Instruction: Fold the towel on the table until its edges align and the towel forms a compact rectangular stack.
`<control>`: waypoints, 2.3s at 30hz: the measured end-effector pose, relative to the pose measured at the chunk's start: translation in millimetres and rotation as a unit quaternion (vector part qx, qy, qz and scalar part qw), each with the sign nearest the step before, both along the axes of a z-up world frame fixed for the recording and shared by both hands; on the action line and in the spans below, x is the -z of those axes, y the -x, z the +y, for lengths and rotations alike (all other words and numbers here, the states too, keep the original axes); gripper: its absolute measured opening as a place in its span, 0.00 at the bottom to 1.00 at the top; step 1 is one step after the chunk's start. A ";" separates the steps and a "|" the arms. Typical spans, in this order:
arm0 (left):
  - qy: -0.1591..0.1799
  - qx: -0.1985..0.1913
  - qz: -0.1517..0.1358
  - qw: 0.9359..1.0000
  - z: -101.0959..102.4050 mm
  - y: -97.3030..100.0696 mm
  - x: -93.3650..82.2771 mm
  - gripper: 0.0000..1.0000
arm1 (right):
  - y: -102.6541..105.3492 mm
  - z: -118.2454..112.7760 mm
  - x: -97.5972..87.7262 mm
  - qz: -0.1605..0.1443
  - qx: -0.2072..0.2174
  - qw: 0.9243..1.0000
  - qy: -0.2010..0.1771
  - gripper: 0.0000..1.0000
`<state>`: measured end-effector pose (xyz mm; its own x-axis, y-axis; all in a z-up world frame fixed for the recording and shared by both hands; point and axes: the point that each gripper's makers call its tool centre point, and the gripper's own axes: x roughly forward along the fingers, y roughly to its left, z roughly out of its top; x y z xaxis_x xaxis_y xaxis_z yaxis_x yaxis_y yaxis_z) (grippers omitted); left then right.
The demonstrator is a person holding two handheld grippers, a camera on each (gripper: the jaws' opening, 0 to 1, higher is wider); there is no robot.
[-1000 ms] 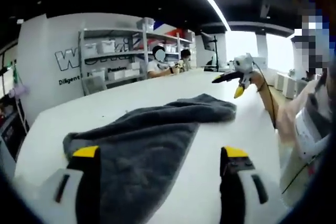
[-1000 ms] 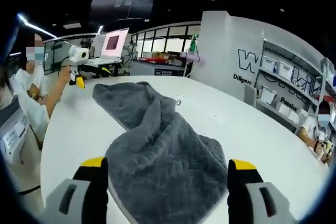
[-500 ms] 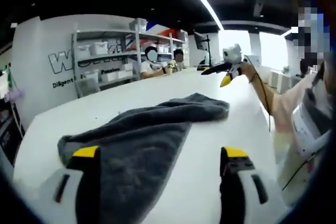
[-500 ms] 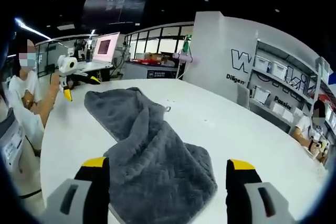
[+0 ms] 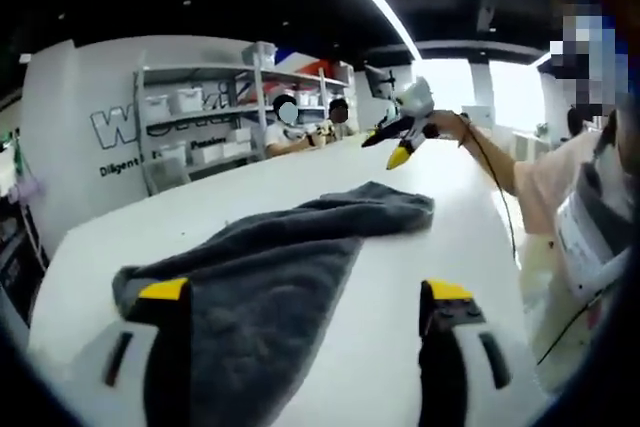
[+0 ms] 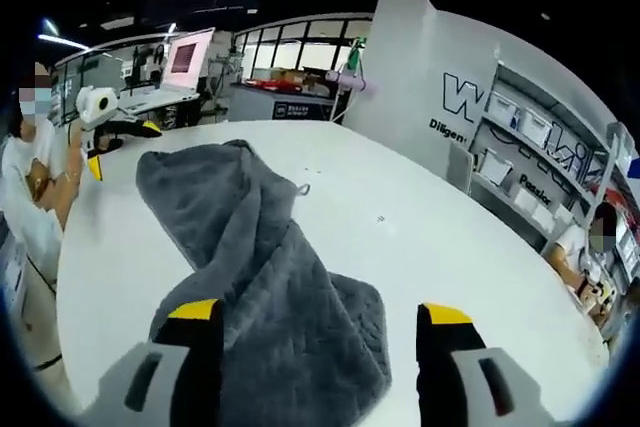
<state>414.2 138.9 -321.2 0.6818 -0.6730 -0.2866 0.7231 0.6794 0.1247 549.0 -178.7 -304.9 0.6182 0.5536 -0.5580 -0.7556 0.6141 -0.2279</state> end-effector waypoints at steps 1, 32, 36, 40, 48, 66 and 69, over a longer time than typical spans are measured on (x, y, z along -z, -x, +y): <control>-0.001 0.001 0.001 1.000 -0.2 0.3 0.3 0.99 | -3.6 1.0 -0.4 0.000 0.003 1.000 -0.001 0.81; -0.002 0.029 0.004 1.000 -8.2 10.2 5.3 0.99 | -106.5 1.1 89.6 0.084 0.080 0.991 0.073 0.47; -0.002 0.032 0.004 0.999 -9.7 11.9 5.6 1.00 | -112.0 -2.2 95.9 0.090 0.086 0.989 0.074 0.45; -0.001 0.035 0.004 0.999 -10.5 13.1 5.5 1.00 | -114.0 -2.6 103.8 0.103 0.087 0.988 0.073 0.37; -0.005 0.034 0.005 0.999 -9.4 13.8 6.6 1.00 | -109.7 3.8 111.5 0.140 0.082 0.986 0.048 0.22; -0.011 0.036 0.005 0.999 -8.4 14.5 7.5 1.00 | -91.9 2.4 88.5 0.125 0.087 0.988 0.023 0.03; -0.013 0.036 0.006 0.999 -8.8 14.7 8.8 1.00 | -92.1 -0.5 75.6 0.110 0.091 0.990 0.017 0.03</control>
